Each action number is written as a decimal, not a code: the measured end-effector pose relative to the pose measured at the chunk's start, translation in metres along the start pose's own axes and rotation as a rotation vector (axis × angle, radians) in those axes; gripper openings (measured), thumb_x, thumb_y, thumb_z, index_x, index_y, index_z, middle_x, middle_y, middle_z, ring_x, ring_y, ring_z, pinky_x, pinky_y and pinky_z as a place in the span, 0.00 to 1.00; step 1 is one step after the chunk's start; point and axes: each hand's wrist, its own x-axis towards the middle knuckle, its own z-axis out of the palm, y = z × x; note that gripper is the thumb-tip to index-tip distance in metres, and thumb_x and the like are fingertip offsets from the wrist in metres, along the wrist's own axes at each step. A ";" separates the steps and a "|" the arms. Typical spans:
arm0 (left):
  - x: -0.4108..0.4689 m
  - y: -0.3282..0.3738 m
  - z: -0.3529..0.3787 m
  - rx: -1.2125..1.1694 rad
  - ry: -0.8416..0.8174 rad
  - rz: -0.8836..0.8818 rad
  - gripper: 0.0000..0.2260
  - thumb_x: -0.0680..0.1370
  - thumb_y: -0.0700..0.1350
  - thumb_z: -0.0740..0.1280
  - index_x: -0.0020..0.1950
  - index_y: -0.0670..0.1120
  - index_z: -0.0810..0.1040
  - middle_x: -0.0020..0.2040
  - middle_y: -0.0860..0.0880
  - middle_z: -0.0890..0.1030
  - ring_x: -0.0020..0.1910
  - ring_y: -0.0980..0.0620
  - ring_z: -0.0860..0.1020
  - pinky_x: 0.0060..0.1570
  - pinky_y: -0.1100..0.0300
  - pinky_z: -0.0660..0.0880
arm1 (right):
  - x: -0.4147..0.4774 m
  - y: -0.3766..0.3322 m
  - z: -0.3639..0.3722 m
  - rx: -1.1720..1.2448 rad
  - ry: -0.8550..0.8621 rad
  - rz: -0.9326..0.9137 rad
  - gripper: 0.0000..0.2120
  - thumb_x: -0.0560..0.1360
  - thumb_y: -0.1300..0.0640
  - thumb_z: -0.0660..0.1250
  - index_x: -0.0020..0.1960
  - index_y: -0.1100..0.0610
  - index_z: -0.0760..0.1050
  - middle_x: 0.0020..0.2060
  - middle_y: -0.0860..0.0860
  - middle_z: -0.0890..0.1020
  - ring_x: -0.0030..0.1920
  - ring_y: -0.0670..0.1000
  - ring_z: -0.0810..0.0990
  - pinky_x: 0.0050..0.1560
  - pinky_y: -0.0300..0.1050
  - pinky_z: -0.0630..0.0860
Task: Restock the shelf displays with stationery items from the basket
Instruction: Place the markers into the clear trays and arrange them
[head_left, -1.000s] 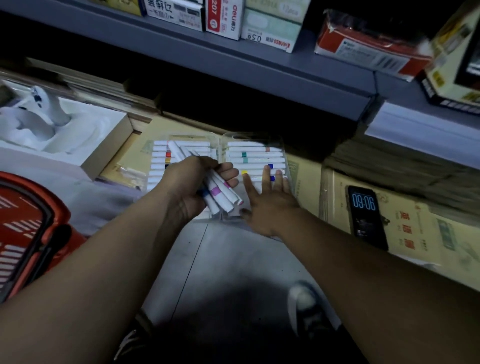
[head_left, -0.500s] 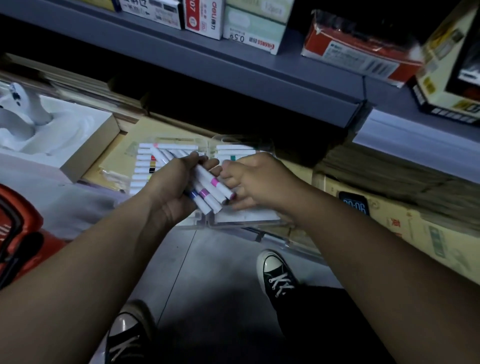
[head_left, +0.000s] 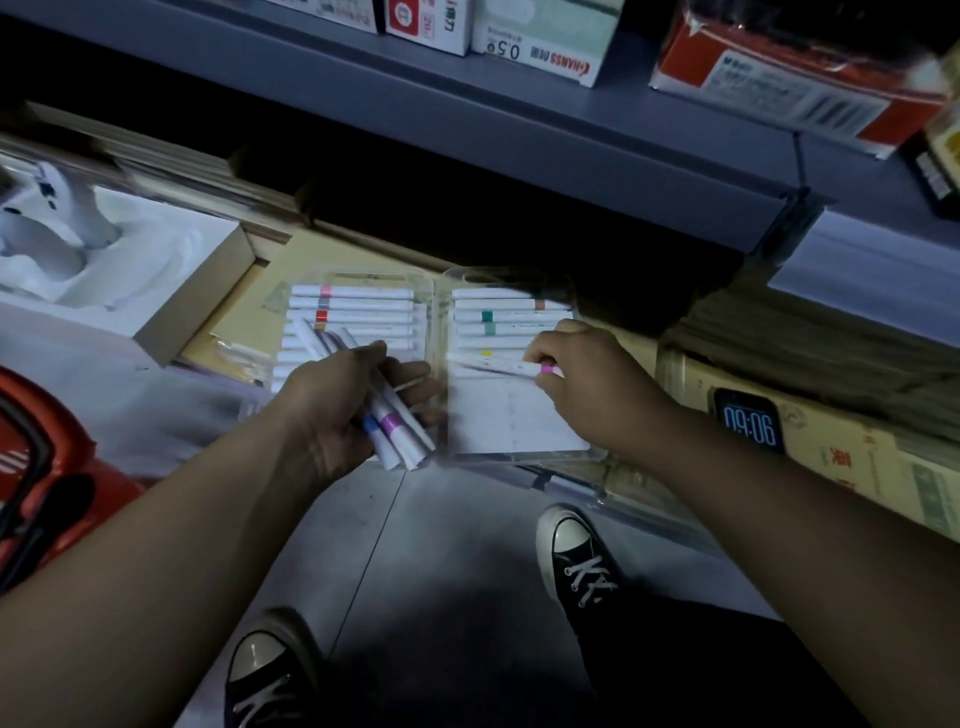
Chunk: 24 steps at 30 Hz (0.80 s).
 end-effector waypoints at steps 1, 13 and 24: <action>0.001 0.000 -0.004 0.008 0.005 -0.008 0.14 0.86 0.46 0.59 0.55 0.36 0.76 0.47 0.38 0.86 0.46 0.40 0.86 0.46 0.41 0.83 | -0.002 0.007 0.003 -0.031 -0.008 -0.022 0.08 0.78 0.66 0.65 0.54 0.60 0.81 0.51 0.55 0.76 0.50 0.55 0.76 0.49 0.44 0.69; 0.007 0.003 0.006 0.012 -0.044 -0.012 0.10 0.86 0.45 0.58 0.62 0.40 0.73 0.57 0.37 0.85 0.52 0.40 0.85 0.52 0.39 0.80 | -0.012 0.026 0.024 -0.407 0.172 -0.175 0.08 0.69 0.68 0.73 0.45 0.58 0.79 0.42 0.51 0.75 0.45 0.56 0.75 0.42 0.41 0.68; 0.006 0.002 0.007 0.053 -0.046 0.006 0.11 0.86 0.45 0.59 0.63 0.40 0.74 0.50 0.40 0.86 0.40 0.43 0.87 0.37 0.44 0.84 | -0.045 -0.012 0.059 -0.445 -0.089 -0.050 0.33 0.81 0.44 0.49 0.75 0.67 0.66 0.76 0.64 0.65 0.77 0.62 0.64 0.76 0.60 0.63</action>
